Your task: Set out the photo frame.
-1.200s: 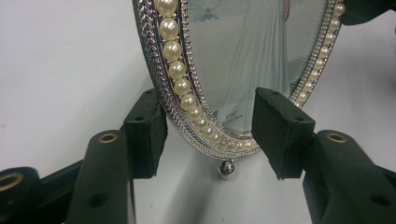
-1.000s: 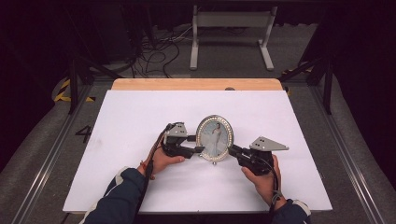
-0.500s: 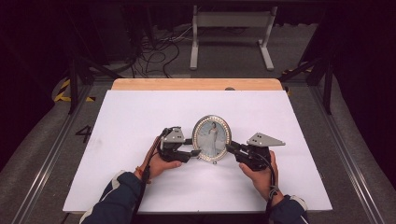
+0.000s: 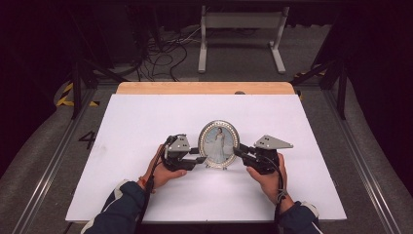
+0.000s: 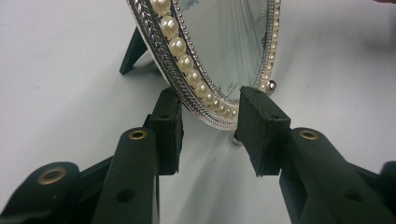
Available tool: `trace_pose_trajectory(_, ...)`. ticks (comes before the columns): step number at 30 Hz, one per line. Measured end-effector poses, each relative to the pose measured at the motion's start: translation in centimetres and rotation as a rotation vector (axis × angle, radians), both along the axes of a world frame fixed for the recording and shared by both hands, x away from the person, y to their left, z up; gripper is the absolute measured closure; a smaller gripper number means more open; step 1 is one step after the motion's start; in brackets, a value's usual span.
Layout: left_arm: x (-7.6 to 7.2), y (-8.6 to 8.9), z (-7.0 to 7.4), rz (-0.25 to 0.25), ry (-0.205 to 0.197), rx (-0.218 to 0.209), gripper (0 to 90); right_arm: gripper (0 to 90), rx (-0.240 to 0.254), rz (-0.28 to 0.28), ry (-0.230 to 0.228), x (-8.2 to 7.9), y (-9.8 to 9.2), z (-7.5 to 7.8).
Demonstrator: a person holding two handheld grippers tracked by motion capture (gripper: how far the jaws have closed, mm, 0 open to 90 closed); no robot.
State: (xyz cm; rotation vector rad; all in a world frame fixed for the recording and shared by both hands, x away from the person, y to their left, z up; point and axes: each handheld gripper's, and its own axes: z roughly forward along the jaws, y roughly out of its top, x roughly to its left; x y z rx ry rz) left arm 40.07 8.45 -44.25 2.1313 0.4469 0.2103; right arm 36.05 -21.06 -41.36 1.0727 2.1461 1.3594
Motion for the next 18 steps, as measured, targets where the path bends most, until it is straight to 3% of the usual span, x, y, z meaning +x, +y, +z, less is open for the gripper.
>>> trace_pose_trajectory(18,-0.63,0.00,0.17,-0.004,-0.030,0.042,60.7,74.2,-0.033,0.019,-0.020,0.30,0.19,0.06)
